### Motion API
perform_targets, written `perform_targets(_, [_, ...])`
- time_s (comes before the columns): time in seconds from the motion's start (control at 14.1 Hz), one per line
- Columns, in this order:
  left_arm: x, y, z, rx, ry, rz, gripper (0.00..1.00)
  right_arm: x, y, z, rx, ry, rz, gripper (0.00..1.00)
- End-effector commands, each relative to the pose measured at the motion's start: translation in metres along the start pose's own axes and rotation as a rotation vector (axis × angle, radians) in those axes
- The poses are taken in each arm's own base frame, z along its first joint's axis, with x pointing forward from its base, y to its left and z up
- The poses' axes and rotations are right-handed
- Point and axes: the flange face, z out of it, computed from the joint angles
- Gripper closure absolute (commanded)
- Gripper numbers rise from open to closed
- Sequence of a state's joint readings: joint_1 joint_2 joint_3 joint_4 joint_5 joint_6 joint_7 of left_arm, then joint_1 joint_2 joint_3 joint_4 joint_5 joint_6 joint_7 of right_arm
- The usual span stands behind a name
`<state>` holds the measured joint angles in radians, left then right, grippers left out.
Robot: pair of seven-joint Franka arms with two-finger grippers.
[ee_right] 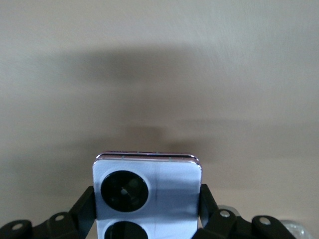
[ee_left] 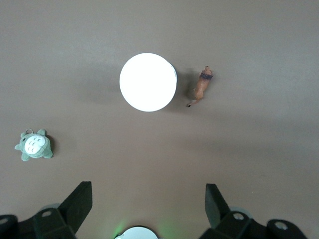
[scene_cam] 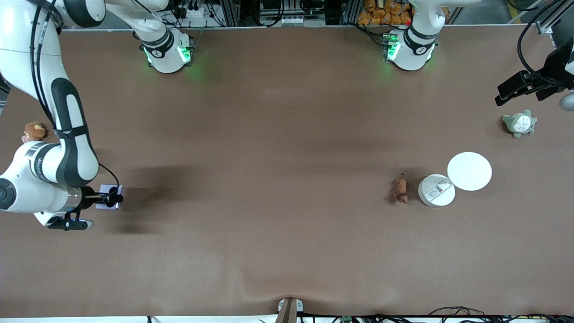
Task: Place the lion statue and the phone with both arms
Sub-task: 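Carry the phone with the right gripper toward the glass cup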
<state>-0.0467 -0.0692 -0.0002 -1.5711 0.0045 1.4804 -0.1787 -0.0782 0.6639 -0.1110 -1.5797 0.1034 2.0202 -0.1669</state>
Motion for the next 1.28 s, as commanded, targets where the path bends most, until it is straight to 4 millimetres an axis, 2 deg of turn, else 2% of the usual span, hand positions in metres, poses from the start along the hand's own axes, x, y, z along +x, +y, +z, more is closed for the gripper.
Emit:
perform_targets(0.0, [-0.004, 0.001, -0.005, -0.013, -0.012, 0.022, 0.00, -0.013, 0.006, 0.020, 0.011, -0.056, 0.008, 0.80])
perform_targets(0.21, [-0.004, 0.001, -0.006, -0.014, -0.009, 0.022, 0.00, -0.030, 0.031, 0.046, 0.029, -0.116, 0.046, 0.79])
perform_targets(0.57, [-0.004, 0.000, -0.006, -0.012, -0.010, 0.021, 0.00, -0.042, 0.065, 0.062, 0.049, -0.144, 0.044, 0.78])
perform_targets(0.78, [-0.004, 0.002, -0.006, -0.011, -0.010, 0.023, 0.00, -0.045, 0.080, 0.075, 0.046, -0.161, 0.014, 0.69])
perform_targets(0.85, [-0.004, 0.002, -0.007, -0.009, -0.008, 0.020, 0.00, -0.045, 0.080, 0.077, 0.041, -0.164, 0.010, 0.63])
perform_targets(0.92, [-0.004, 0.002, -0.007, -0.009, -0.008, 0.020, 0.00, -0.045, 0.081, 0.078, 0.042, -0.163, 0.011, 0.45])
perform_targets(1.0, [-0.004, 0.002, -0.007, -0.009, -0.008, 0.020, 0.00, -0.045, 0.081, 0.079, 0.041, -0.165, 0.009, 0.14])
perform_targets(1.07, [-0.004, 0.002, -0.007, -0.009, -0.008, 0.018, 0.00, -0.046, 0.081, 0.079, 0.035, -0.169, 0.004, 0.00])
perform_targets(1.21, [-0.005, 0.002, -0.006, -0.009, -0.012, 0.018, 0.00, -0.045, 0.077, 0.078, 0.026, -0.176, -0.009, 0.00])
